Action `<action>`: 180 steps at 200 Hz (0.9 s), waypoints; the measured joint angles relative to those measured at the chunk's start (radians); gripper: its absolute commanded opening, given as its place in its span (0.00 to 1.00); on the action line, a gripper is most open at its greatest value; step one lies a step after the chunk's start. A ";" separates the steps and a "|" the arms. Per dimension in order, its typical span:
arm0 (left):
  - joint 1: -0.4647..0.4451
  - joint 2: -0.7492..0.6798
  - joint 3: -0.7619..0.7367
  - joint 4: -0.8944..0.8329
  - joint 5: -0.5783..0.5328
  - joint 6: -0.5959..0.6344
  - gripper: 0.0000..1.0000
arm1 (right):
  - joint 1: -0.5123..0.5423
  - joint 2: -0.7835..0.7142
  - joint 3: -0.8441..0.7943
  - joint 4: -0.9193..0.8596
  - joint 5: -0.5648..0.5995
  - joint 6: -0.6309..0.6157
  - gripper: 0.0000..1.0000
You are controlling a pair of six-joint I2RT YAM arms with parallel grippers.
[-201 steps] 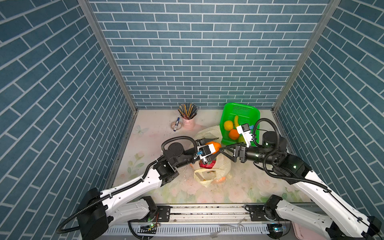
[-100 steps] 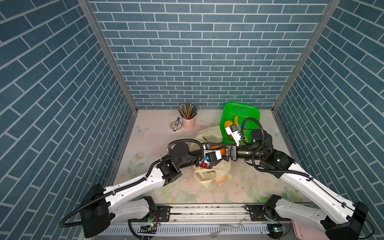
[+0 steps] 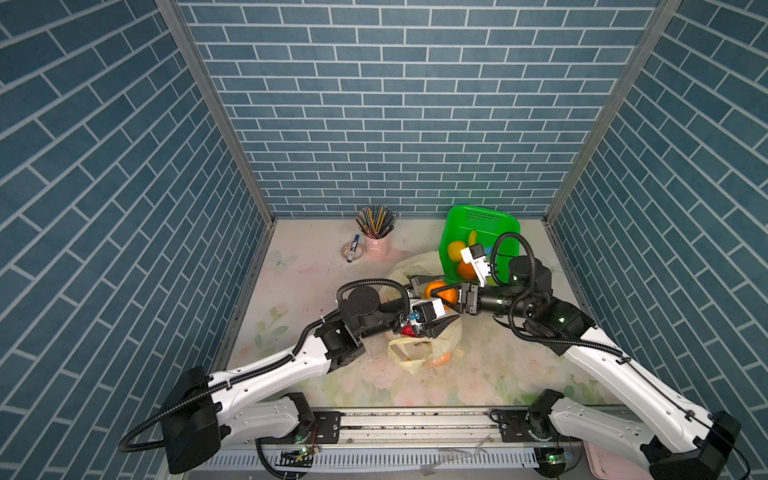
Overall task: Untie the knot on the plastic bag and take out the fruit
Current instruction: 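Grasp the tangerine with the right gripper while the left gripper releases it, then carry the tangerine with the right gripper into the green basket and release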
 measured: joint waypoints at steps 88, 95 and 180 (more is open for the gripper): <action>-0.005 -0.182 -0.052 -0.080 -0.338 -0.219 0.89 | -0.235 -0.003 -0.018 0.076 0.125 -0.008 0.48; -0.006 -0.195 -0.060 -0.094 -0.353 -0.232 0.89 | -0.259 0.003 -0.019 0.087 0.138 -0.008 0.48; -0.006 -0.294 -0.167 -0.300 -0.404 -0.317 0.88 | -0.360 0.297 0.040 0.042 0.316 -0.071 0.45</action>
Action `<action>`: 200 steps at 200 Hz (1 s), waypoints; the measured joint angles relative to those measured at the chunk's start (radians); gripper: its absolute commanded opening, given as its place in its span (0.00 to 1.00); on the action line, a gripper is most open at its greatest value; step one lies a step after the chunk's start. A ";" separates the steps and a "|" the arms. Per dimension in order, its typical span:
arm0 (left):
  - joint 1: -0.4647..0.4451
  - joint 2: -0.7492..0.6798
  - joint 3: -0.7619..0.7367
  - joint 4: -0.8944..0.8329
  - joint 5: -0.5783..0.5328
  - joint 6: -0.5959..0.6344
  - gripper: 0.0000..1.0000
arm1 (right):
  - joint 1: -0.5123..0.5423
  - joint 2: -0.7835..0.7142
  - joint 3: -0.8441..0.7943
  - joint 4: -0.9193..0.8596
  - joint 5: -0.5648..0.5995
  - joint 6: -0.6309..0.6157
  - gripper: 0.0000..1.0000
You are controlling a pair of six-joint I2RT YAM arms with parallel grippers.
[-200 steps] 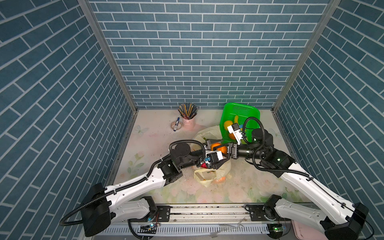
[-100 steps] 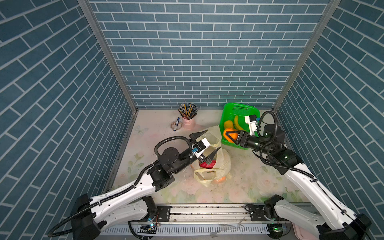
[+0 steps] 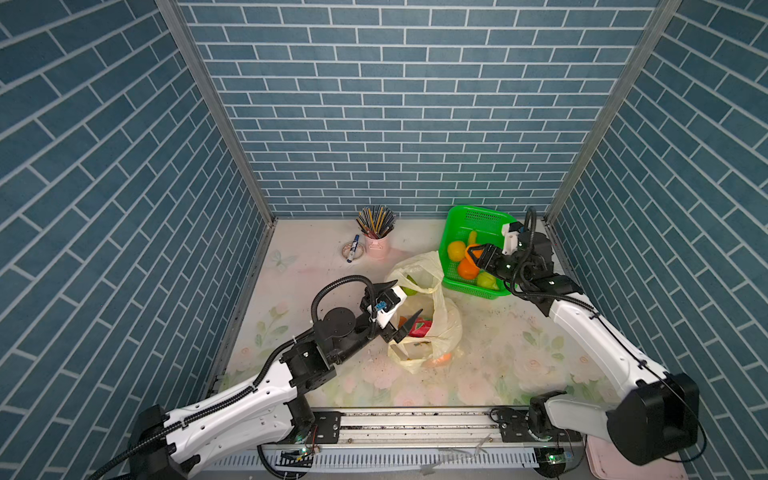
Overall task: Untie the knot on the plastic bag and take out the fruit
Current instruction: 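Carry the tangerine with the right gripper into the green basket and release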
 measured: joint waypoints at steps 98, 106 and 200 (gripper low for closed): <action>0.000 0.084 -0.002 -0.134 -0.130 -0.039 0.89 | 0.006 0.407 0.150 -0.019 -0.094 -0.072 0.45; 0.000 0.091 -0.002 -0.137 -0.132 -0.040 0.88 | 0.008 0.430 0.157 -0.020 -0.093 -0.072 0.45; 0.000 0.107 -0.001 -0.147 -0.092 -0.049 0.88 | 0.031 0.589 0.192 -0.026 -0.064 -0.097 0.71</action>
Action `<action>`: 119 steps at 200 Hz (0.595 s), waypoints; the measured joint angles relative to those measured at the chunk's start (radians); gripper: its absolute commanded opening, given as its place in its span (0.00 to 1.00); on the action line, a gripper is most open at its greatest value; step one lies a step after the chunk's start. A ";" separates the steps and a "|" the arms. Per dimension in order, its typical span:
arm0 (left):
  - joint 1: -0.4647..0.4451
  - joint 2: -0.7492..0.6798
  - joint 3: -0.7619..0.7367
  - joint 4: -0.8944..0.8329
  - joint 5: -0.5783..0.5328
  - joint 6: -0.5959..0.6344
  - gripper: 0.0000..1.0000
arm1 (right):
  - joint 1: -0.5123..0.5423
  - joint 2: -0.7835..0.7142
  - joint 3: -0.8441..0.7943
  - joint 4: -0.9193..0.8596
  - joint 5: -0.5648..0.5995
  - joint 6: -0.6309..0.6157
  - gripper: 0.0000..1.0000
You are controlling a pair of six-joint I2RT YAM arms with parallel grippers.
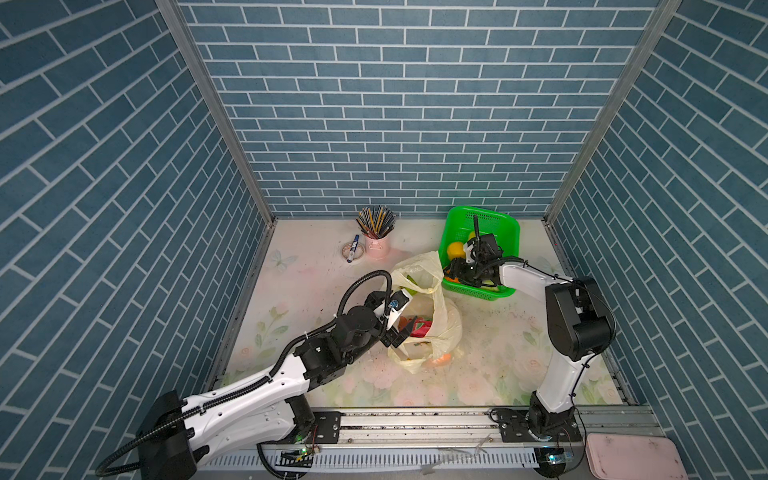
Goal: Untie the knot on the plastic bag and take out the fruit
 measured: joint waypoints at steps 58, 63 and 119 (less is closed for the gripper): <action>0.000 0.050 0.021 0.001 0.049 -0.062 0.88 | 0.004 -0.026 0.061 -0.072 0.055 0.000 0.82; 0.000 0.053 0.021 0.001 0.052 -0.069 0.88 | 0.004 -0.040 0.061 -0.080 0.060 0.000 0.82; 0.000 0.136 0.067 -0.007 0.060 -0.142 0.82 | 0.018 -0.292 0.040 -0.120 0.114 0.000 0.83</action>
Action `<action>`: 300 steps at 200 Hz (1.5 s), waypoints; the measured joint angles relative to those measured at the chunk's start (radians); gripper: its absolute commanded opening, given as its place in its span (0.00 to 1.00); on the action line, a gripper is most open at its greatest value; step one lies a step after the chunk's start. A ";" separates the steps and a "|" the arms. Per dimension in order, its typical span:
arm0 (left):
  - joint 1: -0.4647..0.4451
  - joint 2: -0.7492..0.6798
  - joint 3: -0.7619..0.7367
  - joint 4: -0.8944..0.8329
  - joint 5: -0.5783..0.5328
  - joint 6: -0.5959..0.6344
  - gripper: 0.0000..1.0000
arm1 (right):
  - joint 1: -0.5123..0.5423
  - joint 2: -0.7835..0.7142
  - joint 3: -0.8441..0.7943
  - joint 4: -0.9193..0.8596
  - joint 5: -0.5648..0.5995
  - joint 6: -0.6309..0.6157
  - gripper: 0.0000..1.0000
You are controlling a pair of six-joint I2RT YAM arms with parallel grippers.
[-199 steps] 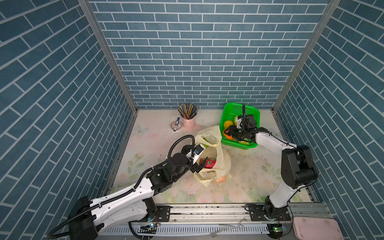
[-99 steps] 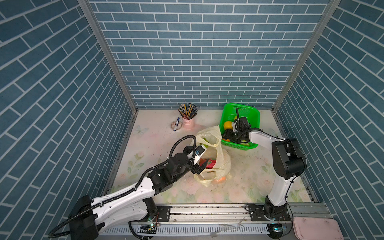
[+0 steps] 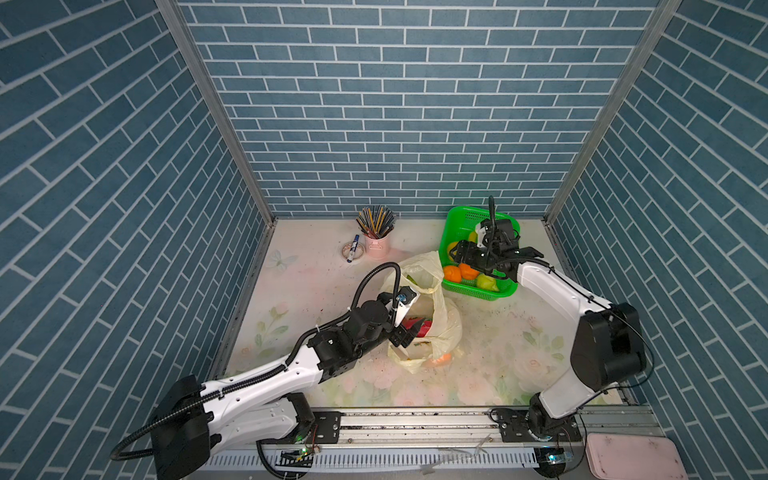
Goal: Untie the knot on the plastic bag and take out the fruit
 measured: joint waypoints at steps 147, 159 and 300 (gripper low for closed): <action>-0.051 0.095 -0.071 -0.095 0.061 -0.420 0.61 | 0.722 -0.435 -0.454 -0.278 0.354 0.309 0.87; -0.087 0.083 -0.125 -0.072 0.063 -0.456 0.60 | 0.724 -0.402 -0.458 -0.322 0.395 0.320 0.85; -0.235 0.012 -0.135 0.001 -0.050 -0.403 0.77 | 0.725 -0.331 -0.501 -0.428 0.558 0.288 0.76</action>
